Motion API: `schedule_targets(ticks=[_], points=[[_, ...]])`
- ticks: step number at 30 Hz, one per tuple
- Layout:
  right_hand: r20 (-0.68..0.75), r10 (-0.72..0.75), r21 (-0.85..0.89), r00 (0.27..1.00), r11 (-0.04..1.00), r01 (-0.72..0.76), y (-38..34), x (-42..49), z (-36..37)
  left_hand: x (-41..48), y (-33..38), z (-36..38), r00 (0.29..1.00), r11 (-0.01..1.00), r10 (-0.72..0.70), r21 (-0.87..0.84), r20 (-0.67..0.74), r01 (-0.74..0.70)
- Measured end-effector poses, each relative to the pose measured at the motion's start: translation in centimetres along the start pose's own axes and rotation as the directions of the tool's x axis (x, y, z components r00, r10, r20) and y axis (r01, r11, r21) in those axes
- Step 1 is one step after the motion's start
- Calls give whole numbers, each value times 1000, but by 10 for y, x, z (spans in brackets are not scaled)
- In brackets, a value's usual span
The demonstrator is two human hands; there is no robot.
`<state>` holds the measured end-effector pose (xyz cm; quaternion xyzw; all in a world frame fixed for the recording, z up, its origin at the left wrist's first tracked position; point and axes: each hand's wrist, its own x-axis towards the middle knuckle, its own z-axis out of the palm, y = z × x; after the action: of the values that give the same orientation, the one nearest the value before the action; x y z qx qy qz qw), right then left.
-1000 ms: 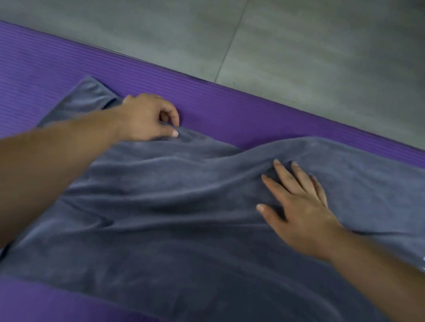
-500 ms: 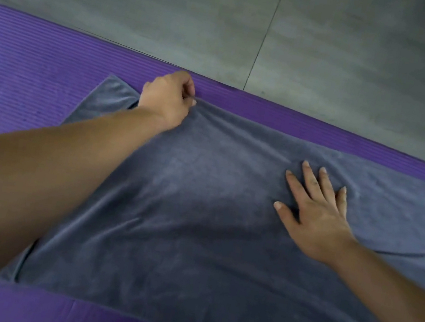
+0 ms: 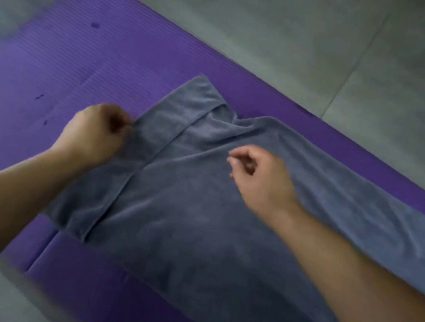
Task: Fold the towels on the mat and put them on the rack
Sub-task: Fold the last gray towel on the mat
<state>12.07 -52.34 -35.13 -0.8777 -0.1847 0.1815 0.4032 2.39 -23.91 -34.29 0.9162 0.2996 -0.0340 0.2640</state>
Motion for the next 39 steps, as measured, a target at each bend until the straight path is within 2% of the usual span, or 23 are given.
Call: schedule_targets(ticks=[2,5,8,11,13,16,19,23,27,30,33,36,39], points=[[-16,-2,61,1000,998,3,-21,43,21,-27,-35,-11,994,992,-105,67,32,103],[-54,-25,-106,998,994,19,-41,106,40,-67,-74,-11,975,976,-209,83,80,203],[-60,46,-237,997,970,-59,-41,153,53,-94,-94,-5,959,961,-275,42,63,272],[-85,77,-275,993,957,-98,-37,174,63,-107,-103,-4,925,925,-376,-43,53,378],[-110,82,-310,990,944,-113,-39,181,66,-111,-108,-3,915,911,-394,-96,85,401],[-117,106,-337,988,931,-140,-43,191,66,-115,-114,-5,890,850,-438,-266,125,455],[-91,95,-347,991,930,-121,-48,199,65,-116,-121,-6,867,757,-468,-428,173,494],[-27,60,-353,998,934,-65,-62,204,72,-119,-127,-6,869,714,-455,-503,197,488],[-58,41,-202,997,978,-52,-77,217,82,-119,-131,-6,870,685,-469,-559,152,468],[-88,102,41,991,994,-99,-96,226,91,-115,-138,-11,821,587,-567,-666,69,461],[-34,95,176,995,981,-88,-116,224,94,-110,-143,-21,785,511,-619,-743,31,432],[53,102,255,993,960,-112,-124,221,89,-111,-136,-31,841,459,-538,-816,59,351],[57,92,298,994,949,-105,-120,215,70,-118,-125,-38,922,509,-379,-814,81,280]])
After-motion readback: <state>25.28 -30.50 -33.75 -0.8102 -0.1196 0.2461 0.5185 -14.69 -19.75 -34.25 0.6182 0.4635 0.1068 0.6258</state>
